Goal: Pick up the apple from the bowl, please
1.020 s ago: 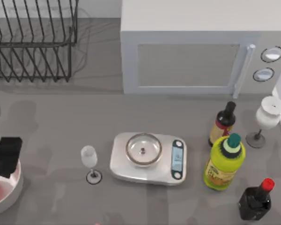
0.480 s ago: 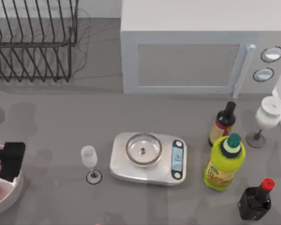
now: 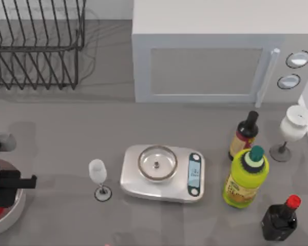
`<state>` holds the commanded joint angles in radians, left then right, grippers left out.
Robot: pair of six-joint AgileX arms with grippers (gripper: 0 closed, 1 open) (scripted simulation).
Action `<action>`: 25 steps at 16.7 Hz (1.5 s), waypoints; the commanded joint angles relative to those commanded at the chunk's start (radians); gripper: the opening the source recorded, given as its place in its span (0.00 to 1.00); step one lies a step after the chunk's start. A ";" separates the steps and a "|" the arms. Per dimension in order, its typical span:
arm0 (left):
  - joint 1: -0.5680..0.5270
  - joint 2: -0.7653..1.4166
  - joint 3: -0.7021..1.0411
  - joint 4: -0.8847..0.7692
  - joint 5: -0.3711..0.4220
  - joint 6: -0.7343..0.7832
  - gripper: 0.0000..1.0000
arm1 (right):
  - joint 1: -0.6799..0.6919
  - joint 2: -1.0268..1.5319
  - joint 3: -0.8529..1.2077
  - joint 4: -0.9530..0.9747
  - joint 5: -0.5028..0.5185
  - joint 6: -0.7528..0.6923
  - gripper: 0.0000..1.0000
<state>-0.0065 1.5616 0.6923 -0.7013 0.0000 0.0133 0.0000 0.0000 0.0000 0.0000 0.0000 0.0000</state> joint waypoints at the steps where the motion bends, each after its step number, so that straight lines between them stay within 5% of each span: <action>1: 0.000 0.000 -0.001 0.001 0.000 0.000 1.00 | 0.000 0.000 0.000 0.000 0.000 0.000 1.00; 3: 0.000 0.000 -0.001 0.001 0.000 0.000 1.00 | 0.000 0.000 0.000 0.000 0.000 0.000 1.00; 16: 0.000 0.000 -0.001 0.001 0.000 0.000 0.02 | 0.000 0.000 0.000 0.000 0.000 0.000 1.00; 25: 0.004 -0.017 0.024 -0.001 -0.002 0.004 0.00 | 0.000 0.000 0.000 0.000 0.000 0.000 1.00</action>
<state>-0.0025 1.5446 0.7160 -0.7026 -0.0023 0.0175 0.0000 0.0000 0.0000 0.0000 0.0000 0.0000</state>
